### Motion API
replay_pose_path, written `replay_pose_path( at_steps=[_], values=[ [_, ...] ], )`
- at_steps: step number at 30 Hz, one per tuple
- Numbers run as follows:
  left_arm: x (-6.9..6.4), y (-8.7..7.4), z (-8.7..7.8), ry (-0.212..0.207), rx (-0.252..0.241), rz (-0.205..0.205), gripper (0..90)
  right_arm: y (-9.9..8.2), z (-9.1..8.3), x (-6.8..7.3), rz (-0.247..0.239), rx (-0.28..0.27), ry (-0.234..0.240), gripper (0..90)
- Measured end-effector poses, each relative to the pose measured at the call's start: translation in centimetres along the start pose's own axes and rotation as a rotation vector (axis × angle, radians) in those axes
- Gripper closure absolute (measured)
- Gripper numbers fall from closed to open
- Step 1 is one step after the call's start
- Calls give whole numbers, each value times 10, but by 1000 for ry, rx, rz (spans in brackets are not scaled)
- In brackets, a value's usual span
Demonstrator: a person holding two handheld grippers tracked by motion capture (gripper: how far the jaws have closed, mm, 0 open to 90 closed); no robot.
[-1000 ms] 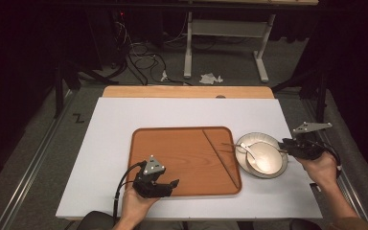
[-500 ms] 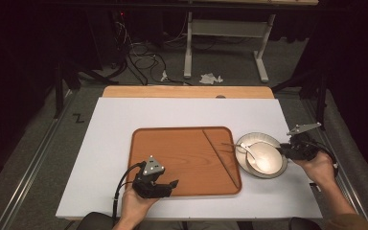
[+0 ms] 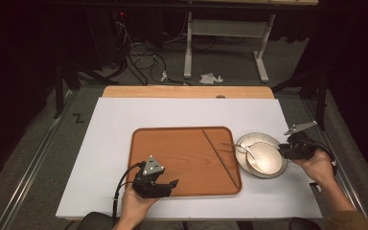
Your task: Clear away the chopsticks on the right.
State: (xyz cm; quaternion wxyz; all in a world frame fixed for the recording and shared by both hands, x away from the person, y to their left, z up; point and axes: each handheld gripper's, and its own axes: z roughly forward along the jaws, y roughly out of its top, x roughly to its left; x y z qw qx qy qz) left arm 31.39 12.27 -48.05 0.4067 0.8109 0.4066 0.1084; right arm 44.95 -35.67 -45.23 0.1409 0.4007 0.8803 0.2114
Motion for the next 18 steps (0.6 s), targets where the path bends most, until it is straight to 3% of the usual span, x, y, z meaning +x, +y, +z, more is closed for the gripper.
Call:
replay_pose_path(
  at_steps=[18],
  values=[
    [0,0,1,0,0,-1,341,4,3,-1,11,-14,-35,794]
  ],
)
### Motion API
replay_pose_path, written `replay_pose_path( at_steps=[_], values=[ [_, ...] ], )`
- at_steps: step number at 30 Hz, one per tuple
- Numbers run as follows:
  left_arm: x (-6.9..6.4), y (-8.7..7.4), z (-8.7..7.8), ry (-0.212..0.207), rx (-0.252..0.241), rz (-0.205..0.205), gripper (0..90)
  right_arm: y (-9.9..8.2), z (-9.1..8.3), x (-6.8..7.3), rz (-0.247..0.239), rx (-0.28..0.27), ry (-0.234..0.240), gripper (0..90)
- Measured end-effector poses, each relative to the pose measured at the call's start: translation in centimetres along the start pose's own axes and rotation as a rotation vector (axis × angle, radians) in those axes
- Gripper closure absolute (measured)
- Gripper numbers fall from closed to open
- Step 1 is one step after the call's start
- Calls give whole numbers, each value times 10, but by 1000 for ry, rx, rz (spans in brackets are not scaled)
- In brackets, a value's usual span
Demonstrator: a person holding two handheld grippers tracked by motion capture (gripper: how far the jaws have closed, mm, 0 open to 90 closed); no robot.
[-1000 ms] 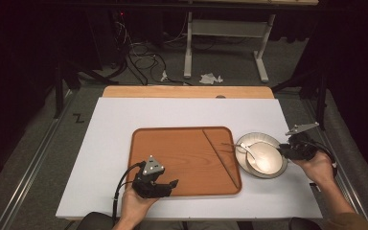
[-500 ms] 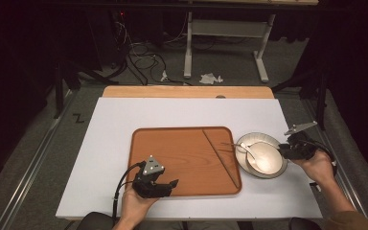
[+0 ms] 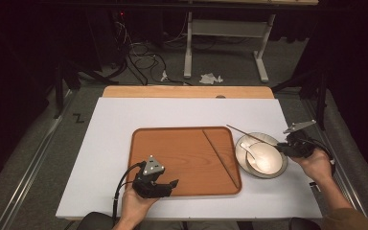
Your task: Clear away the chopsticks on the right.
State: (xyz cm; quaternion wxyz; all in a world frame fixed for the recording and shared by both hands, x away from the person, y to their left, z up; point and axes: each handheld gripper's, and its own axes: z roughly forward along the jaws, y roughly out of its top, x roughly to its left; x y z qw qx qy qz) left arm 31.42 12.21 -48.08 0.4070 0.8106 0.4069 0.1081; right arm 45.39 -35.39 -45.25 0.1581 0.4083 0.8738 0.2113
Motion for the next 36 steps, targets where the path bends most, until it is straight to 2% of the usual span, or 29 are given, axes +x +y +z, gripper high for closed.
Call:
replay_pose_path(
  at_steps=[9,18,32,35,36],
  values=[
    [0,0,1,-4,3,0,341,-1,1,-2,-26,-7,11,794],
    [0,1,1,-9,3,7,342,1,1,2,-22,2,0,839],
    [0,3,3,-19,4,11,342,2,3,1,-18,20,-9,851],
    [0,3,4,-20,2,11,342,2,2,2,-13,8,-13,852],
    [0,4,4,-21,1,10,342,2,-3,1,-6,-27,-9,853]
  ],
)
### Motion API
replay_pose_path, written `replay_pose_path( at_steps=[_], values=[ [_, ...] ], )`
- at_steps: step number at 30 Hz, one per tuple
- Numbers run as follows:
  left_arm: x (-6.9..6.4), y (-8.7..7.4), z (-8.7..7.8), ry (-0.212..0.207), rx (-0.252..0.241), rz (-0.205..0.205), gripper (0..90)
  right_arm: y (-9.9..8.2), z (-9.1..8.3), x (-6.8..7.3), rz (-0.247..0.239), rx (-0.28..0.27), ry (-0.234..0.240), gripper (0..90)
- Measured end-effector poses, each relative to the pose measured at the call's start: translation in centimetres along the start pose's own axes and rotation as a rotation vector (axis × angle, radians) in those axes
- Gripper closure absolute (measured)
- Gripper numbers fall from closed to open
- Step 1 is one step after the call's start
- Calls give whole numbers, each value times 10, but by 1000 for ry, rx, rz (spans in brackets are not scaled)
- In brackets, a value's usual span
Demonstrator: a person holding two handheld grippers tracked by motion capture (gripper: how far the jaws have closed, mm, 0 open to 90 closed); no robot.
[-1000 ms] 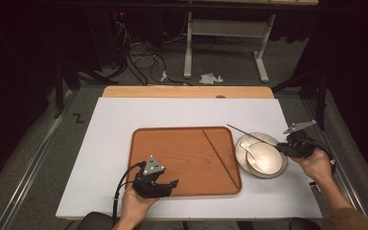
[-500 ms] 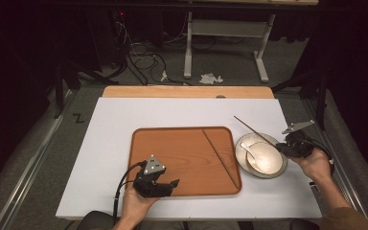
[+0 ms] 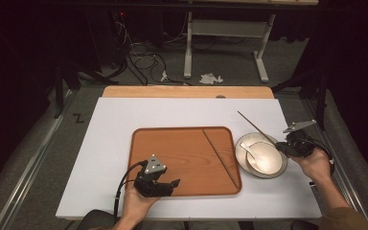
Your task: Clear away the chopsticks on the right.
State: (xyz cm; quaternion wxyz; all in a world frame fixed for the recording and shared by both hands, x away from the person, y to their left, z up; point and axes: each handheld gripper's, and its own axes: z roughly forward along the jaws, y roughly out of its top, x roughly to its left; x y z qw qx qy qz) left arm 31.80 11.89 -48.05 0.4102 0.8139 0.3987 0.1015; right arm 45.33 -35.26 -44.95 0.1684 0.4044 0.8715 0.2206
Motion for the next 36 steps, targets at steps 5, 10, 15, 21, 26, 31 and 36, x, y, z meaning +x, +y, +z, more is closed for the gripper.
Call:
replay_pose_path(
  at_steps=[5,10,15,21,26,31,36],
  values=[
    [0,1,1,-3,2,6,343,3,-13,4,19,-50,-5,853],
    [-1,2,2,-10,3,12,343,10,-42,25,21,-122,-14,853],
    [-2,4,4,-18,2,20,343,15,-62,55,-27,-149,-4,853],
    [-2,6,6,-28,3,32,343,15,-71,86,-38,-153,35,852],
    [-3,8,8,-35,8,43,343,15,-74,113,-51,-159,66,852],
    [-4,9,9,-41,6,43,343,16,-71,133,-55,-158,83,852],
    [-4,11,11,-57,8,48,342,22,-52,160,-70,-123,118,852]
  ],
)
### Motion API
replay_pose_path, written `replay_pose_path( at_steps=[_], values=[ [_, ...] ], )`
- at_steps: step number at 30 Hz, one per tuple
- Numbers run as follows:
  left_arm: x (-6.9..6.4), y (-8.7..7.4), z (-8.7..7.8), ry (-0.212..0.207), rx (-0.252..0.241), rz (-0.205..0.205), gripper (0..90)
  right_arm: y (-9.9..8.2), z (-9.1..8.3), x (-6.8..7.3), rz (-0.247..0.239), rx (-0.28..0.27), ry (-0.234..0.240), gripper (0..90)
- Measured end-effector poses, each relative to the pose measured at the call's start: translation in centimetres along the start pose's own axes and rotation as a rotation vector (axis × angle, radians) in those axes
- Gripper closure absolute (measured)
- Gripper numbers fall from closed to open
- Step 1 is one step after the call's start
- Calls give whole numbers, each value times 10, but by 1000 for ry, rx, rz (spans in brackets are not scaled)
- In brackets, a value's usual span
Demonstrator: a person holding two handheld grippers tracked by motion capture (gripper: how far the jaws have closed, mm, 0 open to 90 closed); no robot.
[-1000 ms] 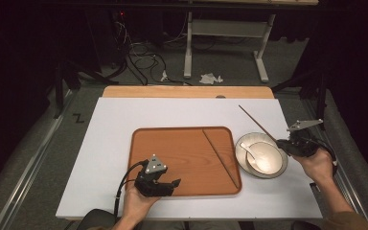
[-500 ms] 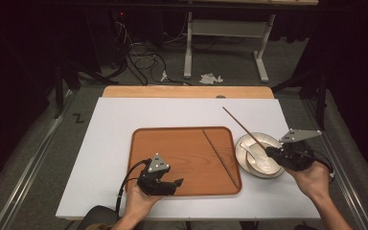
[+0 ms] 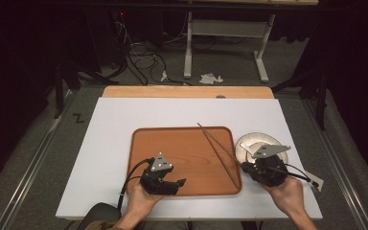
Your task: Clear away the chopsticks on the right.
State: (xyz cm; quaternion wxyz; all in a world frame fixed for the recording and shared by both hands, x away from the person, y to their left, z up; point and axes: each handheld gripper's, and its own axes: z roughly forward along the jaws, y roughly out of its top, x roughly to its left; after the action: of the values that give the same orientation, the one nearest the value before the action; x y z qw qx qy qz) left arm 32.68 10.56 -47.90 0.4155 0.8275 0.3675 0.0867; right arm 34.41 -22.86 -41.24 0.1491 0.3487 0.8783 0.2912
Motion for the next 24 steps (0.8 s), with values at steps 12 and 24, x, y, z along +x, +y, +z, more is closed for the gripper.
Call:
replay_pose_path(
  at_steps=[12,24],
  values=[
    [-1,1,1,-11,0,2,341,5,55,22,14,113,22,851],
    [-2,1,2,-14,5,6,341,2,82,29,8,186,36,848]
  ],
)
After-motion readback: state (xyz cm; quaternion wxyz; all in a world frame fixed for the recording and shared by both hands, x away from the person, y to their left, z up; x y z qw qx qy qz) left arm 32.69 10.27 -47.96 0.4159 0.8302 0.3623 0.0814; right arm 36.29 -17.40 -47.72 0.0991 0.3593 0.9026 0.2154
